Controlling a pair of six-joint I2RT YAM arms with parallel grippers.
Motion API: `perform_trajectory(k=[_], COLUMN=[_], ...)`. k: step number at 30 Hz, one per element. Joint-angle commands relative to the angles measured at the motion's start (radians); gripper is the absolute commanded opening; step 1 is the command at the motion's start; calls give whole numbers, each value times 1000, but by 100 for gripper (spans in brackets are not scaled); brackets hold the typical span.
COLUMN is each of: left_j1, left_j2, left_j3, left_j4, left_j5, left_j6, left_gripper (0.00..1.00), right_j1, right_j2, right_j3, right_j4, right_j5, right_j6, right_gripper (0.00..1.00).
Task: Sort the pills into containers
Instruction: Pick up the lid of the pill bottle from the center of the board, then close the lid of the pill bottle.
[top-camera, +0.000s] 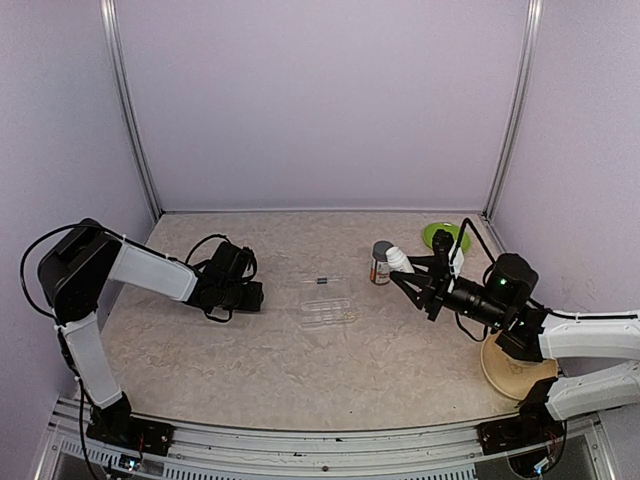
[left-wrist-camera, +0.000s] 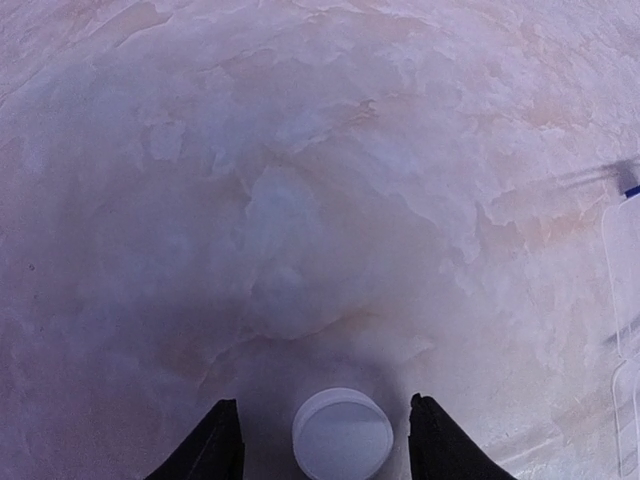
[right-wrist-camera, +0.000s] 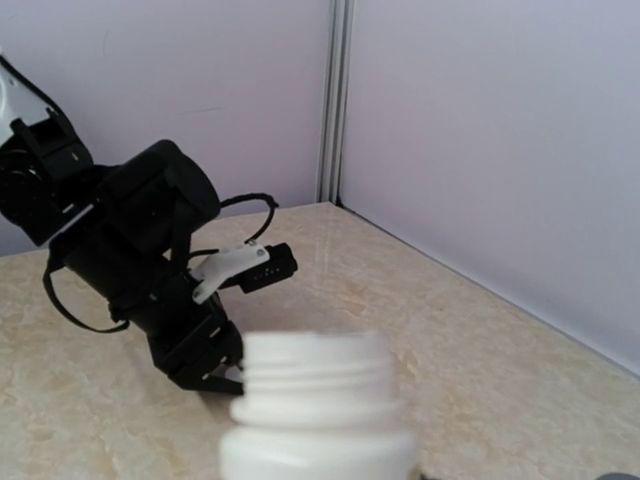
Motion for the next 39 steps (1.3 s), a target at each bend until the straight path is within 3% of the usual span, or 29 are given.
perform_trajectory(k=[1,15,39], left_j1=[-8,-19,-187], left_j2=[16,8,-325], left_j3=[9,0,6], left_j4=[-1,22,127], left_j5=[-7,-15,268], left_j6=[5,30,85], left_gripper=[50,25,23], right_j1=[8,8,19], right_j2=[15,82,96], right_j3=[33,58,90], right_j4=[-15,-31,-72], right_j5=[-16,-66,-128], right_j6=[-1,9,-22], right_gripper=[27,28,27])
